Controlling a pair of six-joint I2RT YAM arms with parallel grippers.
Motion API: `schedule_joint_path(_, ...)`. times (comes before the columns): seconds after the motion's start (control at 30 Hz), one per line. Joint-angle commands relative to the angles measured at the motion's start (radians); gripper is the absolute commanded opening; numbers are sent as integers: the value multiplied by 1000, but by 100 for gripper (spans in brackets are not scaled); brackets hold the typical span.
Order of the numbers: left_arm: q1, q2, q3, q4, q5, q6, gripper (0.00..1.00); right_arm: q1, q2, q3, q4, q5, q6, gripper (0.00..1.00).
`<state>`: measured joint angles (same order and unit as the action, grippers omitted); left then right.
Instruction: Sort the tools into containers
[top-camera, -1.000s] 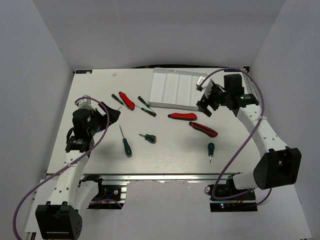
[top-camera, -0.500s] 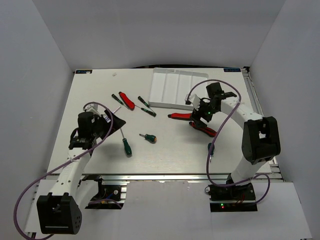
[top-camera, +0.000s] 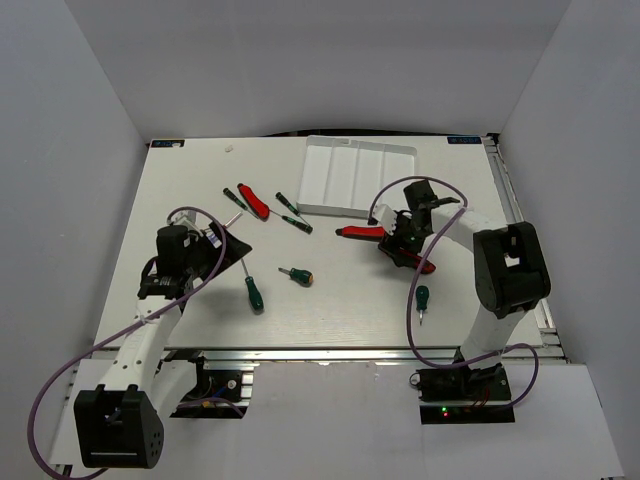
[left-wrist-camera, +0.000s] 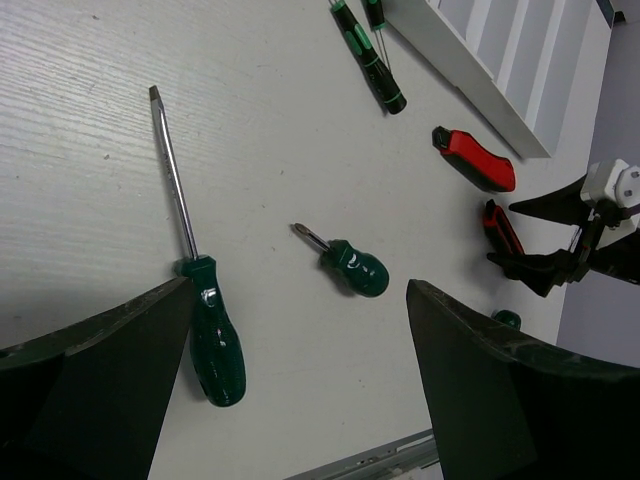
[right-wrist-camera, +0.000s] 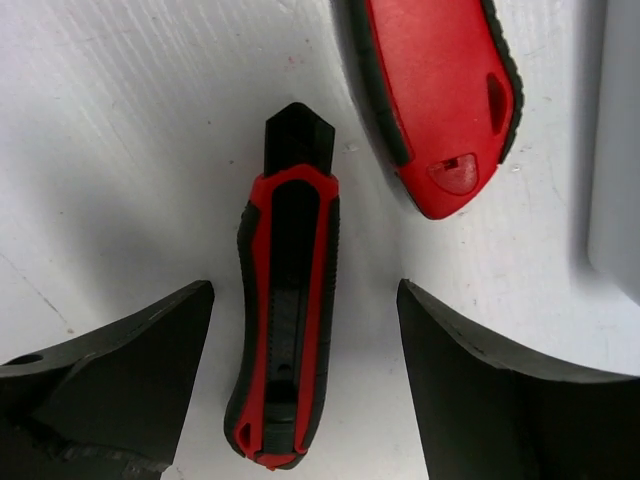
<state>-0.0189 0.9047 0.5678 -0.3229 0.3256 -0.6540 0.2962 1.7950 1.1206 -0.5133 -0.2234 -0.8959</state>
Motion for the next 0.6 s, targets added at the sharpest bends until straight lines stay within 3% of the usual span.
schedule_joint_path(0.0,2,-10,-8,-11,-3,-4,98,3,23,-18,52,35,-18,74)
schedule_joint_path(0.07,2,-12,-9,-15,-7,-4,98,3,32,-12,39,27,-23,66)
schedule_joint_path(0.1,2,-13,-9,-16,-7,-1,98,3,36,-8,29,22,-31,57)
schedule_joint_path(0.3,2,-7,-11,-21,-14,-4,98,4,9,-8,-34,-27,-84,24)
schedule_joint_path(0.4,2,5,-11,-19,-16,-1,98,3,-34,-1,-70,-76,-133,16)
schedule_joint_path(0.57,2,31,-11,-12,-20,-4,98,4,-120,71,-188,-200,-254,10)
